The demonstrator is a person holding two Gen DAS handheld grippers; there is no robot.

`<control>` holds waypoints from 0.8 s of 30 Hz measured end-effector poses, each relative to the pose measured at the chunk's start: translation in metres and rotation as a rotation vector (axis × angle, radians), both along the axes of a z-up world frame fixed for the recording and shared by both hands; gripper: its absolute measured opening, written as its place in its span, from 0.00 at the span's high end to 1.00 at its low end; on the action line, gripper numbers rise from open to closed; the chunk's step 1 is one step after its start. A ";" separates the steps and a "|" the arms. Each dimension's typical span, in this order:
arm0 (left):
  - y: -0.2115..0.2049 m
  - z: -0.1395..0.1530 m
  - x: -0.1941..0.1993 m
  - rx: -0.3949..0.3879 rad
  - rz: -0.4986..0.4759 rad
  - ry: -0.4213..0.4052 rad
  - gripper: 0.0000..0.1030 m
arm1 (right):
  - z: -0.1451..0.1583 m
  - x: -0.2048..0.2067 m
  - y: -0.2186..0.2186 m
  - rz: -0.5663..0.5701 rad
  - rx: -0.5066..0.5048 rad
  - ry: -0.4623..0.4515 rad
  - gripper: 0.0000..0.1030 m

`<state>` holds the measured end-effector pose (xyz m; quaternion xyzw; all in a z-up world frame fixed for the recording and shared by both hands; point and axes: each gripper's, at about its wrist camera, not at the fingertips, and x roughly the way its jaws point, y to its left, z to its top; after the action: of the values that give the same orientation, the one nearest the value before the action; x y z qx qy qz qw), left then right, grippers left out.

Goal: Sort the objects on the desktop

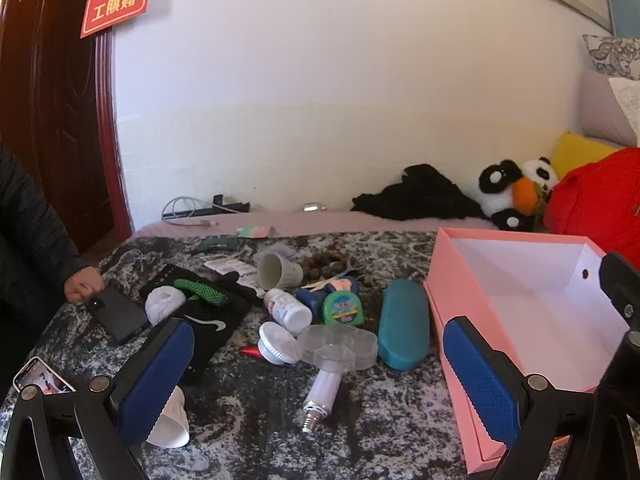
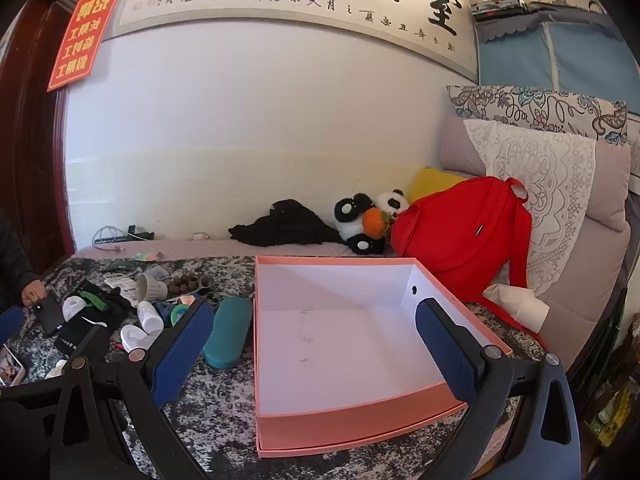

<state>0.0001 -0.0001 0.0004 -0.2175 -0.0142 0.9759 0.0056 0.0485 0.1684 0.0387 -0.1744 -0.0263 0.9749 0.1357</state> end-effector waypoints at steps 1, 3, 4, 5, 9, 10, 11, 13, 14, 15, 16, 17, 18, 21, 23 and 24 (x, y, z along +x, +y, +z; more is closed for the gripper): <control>0.000 0.000 0.000 0.002 -0.005 -0.001 0.00 | 0.000 0.000 0.000 0.000 -0.001 0.001 0.00; 0.000 0.002 0.001 0.006 -0.013 0.000 0.00 | 0.000 0.000 0.001 0.000 -0.001 0.003 0.00; 0.000 0.004 0.005 0.007 -0.009 0.009 0.00 | -0.001 0.001 0.001 -0.002 0.003 0.000 0.00; 0.001 0.005 0.004 0.004 -0.007 0.000 0.00 | -0.002 0.001 0.000 -0.003 0.006 -0.002 0.00; 0.005 0.003 0.003 -0.004 -0.004 -0.008 0.00 | -0.002 0.004 0.001 -0.004 0.006 0.011 0.00; 0.004 0.003 0.002 -0.003 -0.005 -0.013 0.00 | -0.003 0.005 0.000 -0.004 0.006 0.011 0.00; 0.004 0.002 0.003 -0.002 -0.006 -0.009 0.00 | -0.002 0.006 0.000 -0.005 0.006 0.012 0.00; 0.002 0.001 0.001 0.003 -0.009 -0.010 0.00 | 0.000 0.005 0.001 -0.006 0.005 0.012 0.00; 0.002 0.001 0.000 0.003 -0.010 -0.010 0.00 | 0.000 0.004 0.000 -0.006 0.005 0.012 0.00; 0.002 0.001 0.000 0.003 -0.012 -0.010 0.00 | 0.000 0.002 -0.001 -0.006 0.005 0.011 0.00; 0.002 0.001 0.000 0.004 -0.014 -0.011 0.00 | 0.001 0.002 -0.001 -0.006 0.006 0.010 0.00; 0.001 0.000 -0.001 0.006 -0.015 -0.012 0.00 | 0.001 0.001 -0.002 -0.006 0.006 0.010 0.00; 0.001 0.001 -0.001 0.007 -0.018 -0.013 0.00 | 0.001 0.001 -0.002 -0.006 0.007 0.010 0.00; -0.001 0.000 -0.002 0.011 -0.023 -0.016 0.00 | 0.001 0.001 -0.003 -0.006 0.010 0.008 0.00; -0.002 0.000 -0.002 0.012 -0.022 -0.017 0.00 | 0.001 0.000 -0.004 -0.005 0.011 0.006 0.00; -0.003 -0.001 -0.003 0.013 -0.022 -0.018 0.00 | 0.001 0.000 -0.004 -0.005 0.011 0.006 0.00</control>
<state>-0.0026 -0.0030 -0.0002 -0.2264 -0.0184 0.9737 0.0175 0.0487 0.1640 0.0396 -0.1708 -0.0311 0.9749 0.1392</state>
